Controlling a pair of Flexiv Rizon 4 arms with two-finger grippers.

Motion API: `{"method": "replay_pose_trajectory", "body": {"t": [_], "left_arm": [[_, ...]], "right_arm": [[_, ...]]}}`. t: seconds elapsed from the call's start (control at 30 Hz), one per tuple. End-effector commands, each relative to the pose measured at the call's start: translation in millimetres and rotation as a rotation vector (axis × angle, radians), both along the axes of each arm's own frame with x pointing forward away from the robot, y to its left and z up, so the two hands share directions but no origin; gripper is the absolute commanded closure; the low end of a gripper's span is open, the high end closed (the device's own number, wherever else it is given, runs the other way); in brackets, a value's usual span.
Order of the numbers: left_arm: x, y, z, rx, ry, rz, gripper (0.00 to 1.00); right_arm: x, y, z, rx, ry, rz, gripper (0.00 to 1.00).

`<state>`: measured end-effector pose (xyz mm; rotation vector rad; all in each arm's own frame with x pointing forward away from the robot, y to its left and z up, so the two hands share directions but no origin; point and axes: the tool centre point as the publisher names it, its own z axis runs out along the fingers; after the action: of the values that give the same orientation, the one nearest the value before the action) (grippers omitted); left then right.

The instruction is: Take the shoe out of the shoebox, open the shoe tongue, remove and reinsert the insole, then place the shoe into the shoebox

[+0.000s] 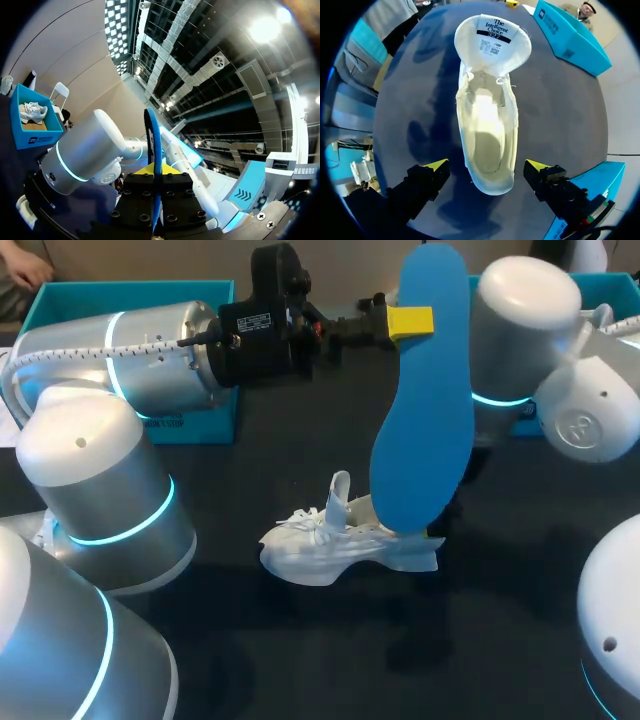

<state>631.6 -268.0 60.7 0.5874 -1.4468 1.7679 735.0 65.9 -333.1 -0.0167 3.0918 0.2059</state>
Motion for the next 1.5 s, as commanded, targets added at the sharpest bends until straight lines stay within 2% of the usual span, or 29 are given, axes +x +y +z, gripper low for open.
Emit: {"method": "replay_pose_trajectory", "body": {"t": [0.03, 1.0, 1.23, 1.5], "left_arm": [[-0.3, 0, 0, 0.002, 0.000, 0.000, 1.00], [-0.3, 0, 0, 0.002, 0.000, 0.000, 1.00], [-0.3, 0, 0, 0.002, 0.000, 0.000, 1.00], [-0.3, 0, 0, 0.002, 0.000, 0.000, 1.00]], "right_arm": [[1.6, 3, 0, -0.027, 0.007, 0.003, 0.00], [3.7, 3, 4, -0.001, 0.032, -0.041, 0.00], [8.9, 18, 18, -0.018, 0.019, -0.059, 0.00], [29.6, 41, -1, -0.022, 0.014, -0.027, 0.00]]}}
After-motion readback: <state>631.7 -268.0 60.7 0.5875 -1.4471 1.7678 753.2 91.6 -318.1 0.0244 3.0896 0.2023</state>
